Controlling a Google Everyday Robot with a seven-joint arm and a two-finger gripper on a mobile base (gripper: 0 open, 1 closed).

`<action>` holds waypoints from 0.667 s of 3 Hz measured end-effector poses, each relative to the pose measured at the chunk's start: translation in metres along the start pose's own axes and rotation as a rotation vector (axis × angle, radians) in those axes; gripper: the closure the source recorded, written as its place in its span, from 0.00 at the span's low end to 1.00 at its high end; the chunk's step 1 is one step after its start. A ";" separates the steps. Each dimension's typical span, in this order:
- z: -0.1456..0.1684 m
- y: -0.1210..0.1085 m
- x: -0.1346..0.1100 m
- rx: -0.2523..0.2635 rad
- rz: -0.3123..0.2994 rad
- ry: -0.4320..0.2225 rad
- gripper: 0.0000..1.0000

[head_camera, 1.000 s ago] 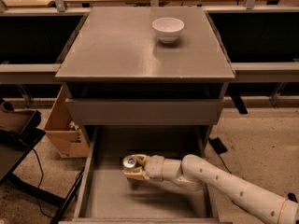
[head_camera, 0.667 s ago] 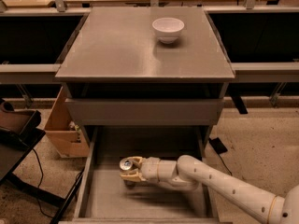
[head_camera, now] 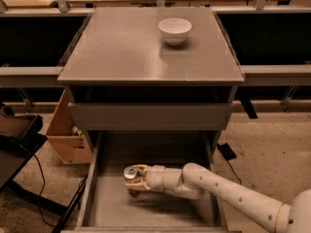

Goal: Place redbull can into middle drawer

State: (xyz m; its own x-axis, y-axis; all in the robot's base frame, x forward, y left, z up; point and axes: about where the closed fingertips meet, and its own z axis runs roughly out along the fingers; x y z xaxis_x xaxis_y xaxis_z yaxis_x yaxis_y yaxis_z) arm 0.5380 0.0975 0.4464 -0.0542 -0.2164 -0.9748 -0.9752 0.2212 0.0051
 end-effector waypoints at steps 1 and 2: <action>0.000 0.000 0.000 0.000 0.000 0.000 0.58; 0.000 0.000 0.000 0.000 0.000 0.000 0.35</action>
Offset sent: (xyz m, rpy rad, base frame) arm 0.0000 0.0000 0.0000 0.0000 0.0000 0.0000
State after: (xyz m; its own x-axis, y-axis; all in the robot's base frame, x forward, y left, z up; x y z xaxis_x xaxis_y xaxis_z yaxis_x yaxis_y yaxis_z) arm 0.5380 0.0976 0.4464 -0.0542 -0.2164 -0.9748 -0.9752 0.2212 0.0051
